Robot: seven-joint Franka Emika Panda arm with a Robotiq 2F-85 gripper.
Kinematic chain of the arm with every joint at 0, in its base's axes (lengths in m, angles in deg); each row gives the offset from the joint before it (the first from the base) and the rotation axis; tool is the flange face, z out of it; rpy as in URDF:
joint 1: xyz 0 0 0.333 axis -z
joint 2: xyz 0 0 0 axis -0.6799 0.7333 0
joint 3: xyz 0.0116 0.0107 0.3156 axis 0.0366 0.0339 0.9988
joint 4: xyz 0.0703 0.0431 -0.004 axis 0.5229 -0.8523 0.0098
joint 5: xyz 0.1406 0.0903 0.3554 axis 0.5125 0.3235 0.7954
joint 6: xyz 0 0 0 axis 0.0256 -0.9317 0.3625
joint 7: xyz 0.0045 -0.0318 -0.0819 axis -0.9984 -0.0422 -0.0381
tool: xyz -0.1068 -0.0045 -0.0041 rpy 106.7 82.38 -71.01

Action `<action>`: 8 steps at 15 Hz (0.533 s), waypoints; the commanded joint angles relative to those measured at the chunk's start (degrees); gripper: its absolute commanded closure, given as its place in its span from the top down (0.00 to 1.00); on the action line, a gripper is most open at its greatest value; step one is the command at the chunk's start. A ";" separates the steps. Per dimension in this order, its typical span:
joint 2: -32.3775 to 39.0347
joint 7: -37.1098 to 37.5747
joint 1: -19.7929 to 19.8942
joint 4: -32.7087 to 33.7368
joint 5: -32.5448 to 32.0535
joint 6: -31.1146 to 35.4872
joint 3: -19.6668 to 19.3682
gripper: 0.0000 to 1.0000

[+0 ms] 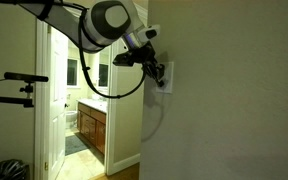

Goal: Switch off the light

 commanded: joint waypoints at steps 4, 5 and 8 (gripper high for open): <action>-4.25 0.25 0.07 -4.92 -1.36 -0.97 -0.36 0.06; -5.54 -0.51 0.00 -6.67 -0.52 -1.59 -0.44 0.06; -9.05 -1.36 -0.14 -11.21 0.78 -5.48 -0.31 0.06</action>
